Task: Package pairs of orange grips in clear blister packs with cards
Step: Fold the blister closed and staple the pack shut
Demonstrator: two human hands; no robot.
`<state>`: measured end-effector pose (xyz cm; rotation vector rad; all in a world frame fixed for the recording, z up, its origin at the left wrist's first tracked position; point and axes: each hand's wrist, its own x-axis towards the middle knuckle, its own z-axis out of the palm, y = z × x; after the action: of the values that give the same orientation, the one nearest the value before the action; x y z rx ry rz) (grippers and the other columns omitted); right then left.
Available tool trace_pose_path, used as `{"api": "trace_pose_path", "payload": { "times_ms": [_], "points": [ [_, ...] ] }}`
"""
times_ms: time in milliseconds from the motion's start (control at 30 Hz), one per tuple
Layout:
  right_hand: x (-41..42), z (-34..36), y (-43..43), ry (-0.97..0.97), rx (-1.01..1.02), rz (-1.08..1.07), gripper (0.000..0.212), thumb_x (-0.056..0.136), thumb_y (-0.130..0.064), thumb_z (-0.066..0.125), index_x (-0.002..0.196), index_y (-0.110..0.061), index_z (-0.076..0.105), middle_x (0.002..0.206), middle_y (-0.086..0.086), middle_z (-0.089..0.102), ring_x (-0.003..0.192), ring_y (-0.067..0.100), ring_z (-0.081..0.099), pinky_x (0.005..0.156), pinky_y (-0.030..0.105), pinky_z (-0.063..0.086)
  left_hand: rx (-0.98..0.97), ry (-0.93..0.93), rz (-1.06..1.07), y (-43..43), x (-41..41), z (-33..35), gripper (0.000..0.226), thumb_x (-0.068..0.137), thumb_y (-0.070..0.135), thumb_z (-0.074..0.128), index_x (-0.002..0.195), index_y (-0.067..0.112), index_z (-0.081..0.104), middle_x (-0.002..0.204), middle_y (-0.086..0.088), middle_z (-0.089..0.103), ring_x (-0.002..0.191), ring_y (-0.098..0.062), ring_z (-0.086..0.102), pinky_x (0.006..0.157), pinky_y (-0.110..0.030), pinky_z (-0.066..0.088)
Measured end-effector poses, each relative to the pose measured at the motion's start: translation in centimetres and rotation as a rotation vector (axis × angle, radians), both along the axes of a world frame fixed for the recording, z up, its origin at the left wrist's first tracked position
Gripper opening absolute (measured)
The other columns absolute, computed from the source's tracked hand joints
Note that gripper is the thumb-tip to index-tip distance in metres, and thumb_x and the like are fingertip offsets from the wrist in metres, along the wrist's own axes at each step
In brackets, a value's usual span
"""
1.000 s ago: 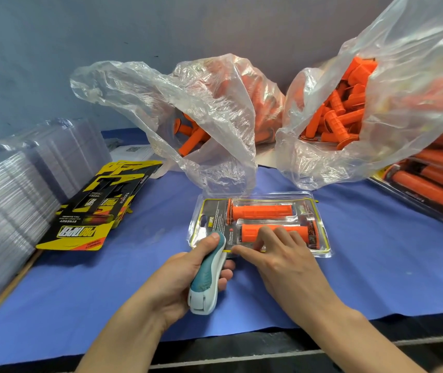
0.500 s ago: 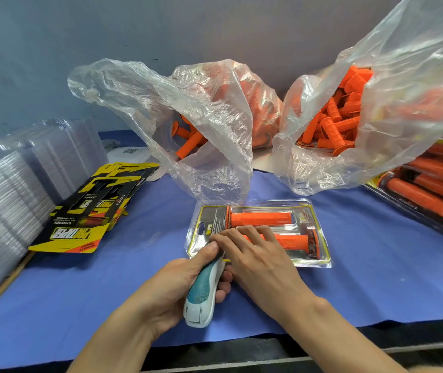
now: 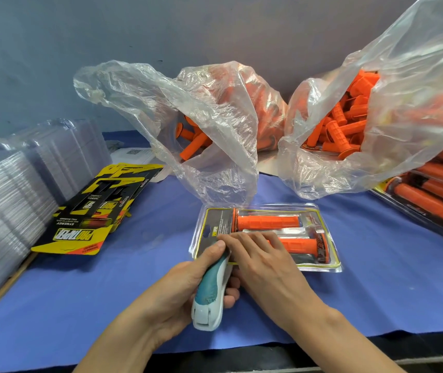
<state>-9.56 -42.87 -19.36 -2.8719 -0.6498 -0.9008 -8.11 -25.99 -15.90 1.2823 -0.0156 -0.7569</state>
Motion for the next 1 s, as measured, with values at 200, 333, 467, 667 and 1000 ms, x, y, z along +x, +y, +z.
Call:
{"api": "trace_pose_path", "payload": {
  "times_ms": [200, 333, 467, 667, 1000],
  "points": [
    [-0.7, -0.1, -0.6, -0.025, -0.036, -0.001, 0.036, 0.088, -0.016, 0.061, 0.124, -0.023, 0.060, 0.103, -0.008, 0.061, 0.098, 0.019, 0.058, 0.093, 0.032, 0.040, 0.411, -0.148, -0.162, 5.3, 0.8, 0.8, 0.073, 0.065, 0.065, 0.073, 0.101, 0.001, 0.063, 0.087, -0.017, 0.072, 0.066, -0.027, 0.066, 0.058, -0.031, 0.055],
    [-0.9, -0.4, -0.8, -0.026, -0.025, 0.048, 0.020, 0.088, -0.017, 0.062, 0.106, -0.027, 0.064, 0.103, -0.010, 0.062, 0.101, 0.017, 0.058, 0.094, 0.030, 0.038, 0.883, -0.441, 0.143, 8.8, 2.1, 0.3, 0.054, 0.068, 0.066, 0.072, 0.102, 0.027, 0.054, 0.084, -0.001, 0.072, 0.071, -0.018, 0.068, 0.061, -0.035, 0.053],
    [-1.0, -0.7, -1.1, -0.042, 0.028, 0.104, 0.017, 0.090, -0.021, 0.070, 0.105, -0.029, 0.067, 0.105, -0.012, 0.063, 0.102, 0.014, 0.058, 0.093, 0.028, 0.042, 1.388, -0.715, 0.332, 9.5, 3.8, -0.6, 0.058, 0.079, 0.060, 0.068, 0.115, 0.025, 0.039, 0.106, 0.003, 0.059, 0.098, -0.027, 0.059, 0.068, -0.036, 0.041],
    [-1.5, -0.4, -1.7, -0.020, 0.135, 0.239, 0.013, 0.102, -0.026, 0.055, 0.098, -0.023, 0.067, 0.103, -0.007, 0.062, 0.098, 0.016, 0.058, 0.086, 0.030, 0.047, 1.571, -0.948, 0.432, 7.9, 4.4, -0.4, 0.064, 0.088, 0.041, 0.066, 0.140, 0.011, 0.043, 0.131, -0.017, 0.051, 0.120, -0.038, 0.046, 0.096, -0.049, 0.038],
    [-2.8, 0.4, -2.7, -0.016, 0.023, 0.204, 0.012, 0.095, -0.018, 0.064, 0.101, -0.028, 0.065, 0.095, -0.005, 0.057, 0.081, 0.018, 0.051, 0.073, 0.031, 0.045, 0.541, -0.401, 0.233, 0.8, 2.2, -1.4, 0.023, 0.098, 0.020, 0.059, 0.116, 0.007, 0.061, 0.079, 0.002, 0.077, 0.064, -0.009, 0.070, 0.056, -0.020, 0.050]
  ]
}}
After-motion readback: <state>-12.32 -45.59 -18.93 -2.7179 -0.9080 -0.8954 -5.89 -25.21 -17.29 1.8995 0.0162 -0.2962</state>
